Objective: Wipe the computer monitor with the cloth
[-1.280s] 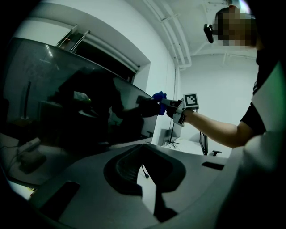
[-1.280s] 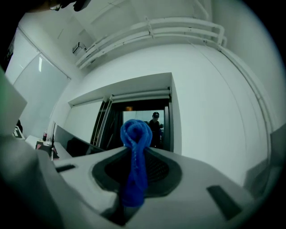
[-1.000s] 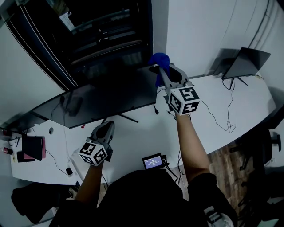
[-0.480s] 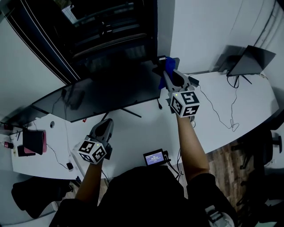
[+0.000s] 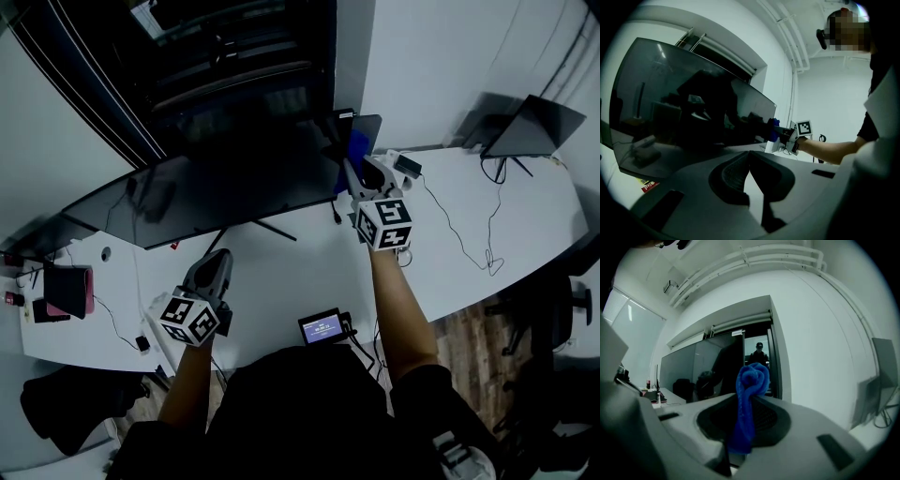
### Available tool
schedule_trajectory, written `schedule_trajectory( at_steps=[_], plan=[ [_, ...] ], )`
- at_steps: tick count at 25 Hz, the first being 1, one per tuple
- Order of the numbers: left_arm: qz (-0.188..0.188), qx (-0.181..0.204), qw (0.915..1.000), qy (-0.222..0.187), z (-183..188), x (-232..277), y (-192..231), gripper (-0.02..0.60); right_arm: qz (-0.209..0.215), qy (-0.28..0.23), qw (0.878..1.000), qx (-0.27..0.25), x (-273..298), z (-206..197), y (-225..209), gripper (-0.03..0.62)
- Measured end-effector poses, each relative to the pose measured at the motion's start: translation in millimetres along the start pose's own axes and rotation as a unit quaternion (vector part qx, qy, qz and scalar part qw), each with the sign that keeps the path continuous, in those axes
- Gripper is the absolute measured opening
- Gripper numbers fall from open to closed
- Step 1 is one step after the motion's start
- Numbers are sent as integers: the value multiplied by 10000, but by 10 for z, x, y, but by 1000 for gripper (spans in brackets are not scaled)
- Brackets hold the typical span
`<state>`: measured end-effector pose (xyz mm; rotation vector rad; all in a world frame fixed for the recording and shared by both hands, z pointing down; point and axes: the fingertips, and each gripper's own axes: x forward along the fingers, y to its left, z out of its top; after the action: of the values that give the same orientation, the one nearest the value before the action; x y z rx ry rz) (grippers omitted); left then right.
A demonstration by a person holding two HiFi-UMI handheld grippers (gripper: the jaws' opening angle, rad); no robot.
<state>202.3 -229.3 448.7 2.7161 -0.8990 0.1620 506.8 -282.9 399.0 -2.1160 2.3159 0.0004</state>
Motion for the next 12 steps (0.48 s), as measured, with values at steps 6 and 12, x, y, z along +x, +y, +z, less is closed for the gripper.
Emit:
schedule_trajectory(
  at_steps=[6,12],
  plan=[
    [137,-55,9999,-2,-34,-93,63,-5,-28,185,9998,48,10,-245,-2,67],
    [265,-78,9996,29,-83,-173,129,-5,34,410,9991,63,4,-525,24,67]
  ],
)
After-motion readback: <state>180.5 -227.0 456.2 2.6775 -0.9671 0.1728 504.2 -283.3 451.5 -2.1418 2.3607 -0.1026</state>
